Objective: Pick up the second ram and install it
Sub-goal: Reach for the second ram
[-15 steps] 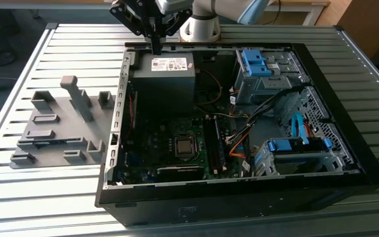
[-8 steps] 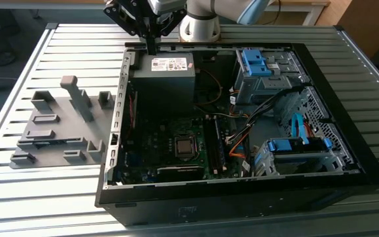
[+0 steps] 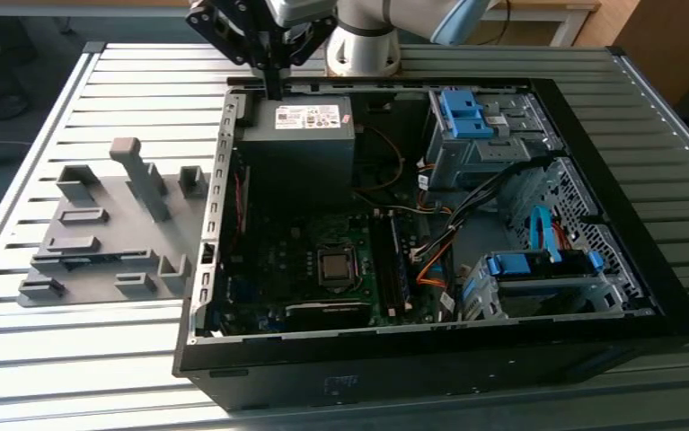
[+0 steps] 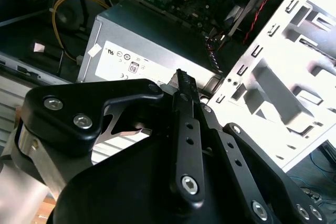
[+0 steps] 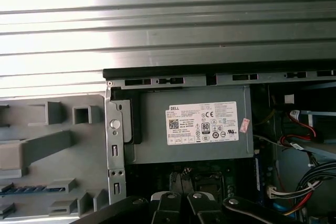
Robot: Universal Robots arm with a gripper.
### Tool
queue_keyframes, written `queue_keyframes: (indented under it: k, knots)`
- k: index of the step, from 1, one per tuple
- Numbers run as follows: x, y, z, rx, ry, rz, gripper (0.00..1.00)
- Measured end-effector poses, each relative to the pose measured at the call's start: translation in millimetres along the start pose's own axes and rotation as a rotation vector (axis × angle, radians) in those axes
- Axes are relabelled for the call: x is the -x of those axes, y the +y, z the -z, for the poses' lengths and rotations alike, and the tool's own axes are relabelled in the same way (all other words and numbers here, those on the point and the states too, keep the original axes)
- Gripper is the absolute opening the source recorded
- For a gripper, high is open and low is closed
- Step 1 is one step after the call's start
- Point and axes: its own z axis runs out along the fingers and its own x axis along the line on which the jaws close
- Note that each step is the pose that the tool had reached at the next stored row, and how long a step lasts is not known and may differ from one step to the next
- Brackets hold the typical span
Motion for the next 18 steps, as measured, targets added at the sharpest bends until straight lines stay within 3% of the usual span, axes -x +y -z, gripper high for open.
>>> queue_keyframes:
  k: [18]
  knots:
    - [-6.2,-0.5,0.1,0.0000,0.0000,0.000,0.11]
